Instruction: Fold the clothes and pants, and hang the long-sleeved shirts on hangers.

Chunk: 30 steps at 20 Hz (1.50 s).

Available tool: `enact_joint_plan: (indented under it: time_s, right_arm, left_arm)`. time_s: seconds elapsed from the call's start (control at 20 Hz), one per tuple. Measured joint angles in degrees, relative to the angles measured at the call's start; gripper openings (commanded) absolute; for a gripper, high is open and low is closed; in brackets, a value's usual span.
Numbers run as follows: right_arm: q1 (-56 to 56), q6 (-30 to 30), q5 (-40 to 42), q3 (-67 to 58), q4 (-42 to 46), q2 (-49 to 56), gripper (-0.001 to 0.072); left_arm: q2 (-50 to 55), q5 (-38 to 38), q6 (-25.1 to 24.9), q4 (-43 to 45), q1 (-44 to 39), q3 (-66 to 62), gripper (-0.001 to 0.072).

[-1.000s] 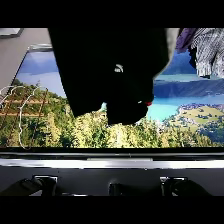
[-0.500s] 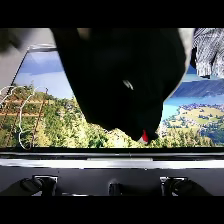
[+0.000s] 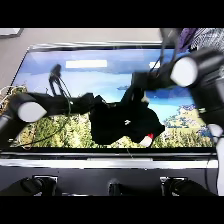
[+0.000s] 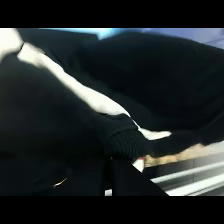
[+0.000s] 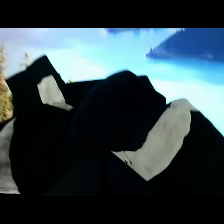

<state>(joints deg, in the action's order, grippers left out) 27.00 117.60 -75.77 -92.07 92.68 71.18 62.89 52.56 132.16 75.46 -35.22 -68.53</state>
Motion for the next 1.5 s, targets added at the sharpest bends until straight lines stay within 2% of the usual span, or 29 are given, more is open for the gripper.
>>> enact_joint_plan:
  time_s: [0.25,0.45,0.5,0.55,0.6,0.8,0.95,1.2,1.5]
  right_arm:
    - [0.0,6.7,10.2,14.5,-3.7,1.1,0.0046]
    - [0.0,9.7,13.9,17.8,-5.0,2.1,0.0117]
    - [0.0,10.2,13.7,18.1,-5.1,1.9,0.0232]
    - [0.0,10.3,12.7,18.3,-5.1,1.6,0.0427]
    - [0.0,10.6,10.9,18.5,-5.1,1.1,0.0528]
    - [0.0,11.1,2.0,18.9,-1.8,-1.6,0.0528]
    - [0.0,12.2,-0.3,19.8,-0.5,-3.1,0.0527]
    - [0.0,15.4,6.8,23.3,-1.2,-2.0,0.0526]
    - [0.0,16.6,16.5,24.3,-2.5,2.9,0.0525]
  left_arm:
    - [2.8,-7.0,1.0,-2.4,-0.5,8.1,0.0037]
    - [4.3,-12.6,1.4,-3.1,-0.5,9.6,0.0037]
    - [4.4,-13.5,1.4,-3.1,-0.5,9.8,0.0037]
    - [4.5,-14.3,1.4,-3.1,-0.5,9.9,0.0037]
    - [4.6,-14.8,1.4,-3.2,-0.5,10.0,0.0037]
    - [4.7,-16.0,1.4,-3.3,-0.5,10.2,0.0037]
    - [4.8,-16.4,1.4,-3.3,-0.5,10.2,0.0037]
    - [4.8,-16.5,1.4,-3.3,-0.5,10.2,0.0037]
    - [4.8,-16.2,1.4,-3.3,-0.5,10.2,0.0037]
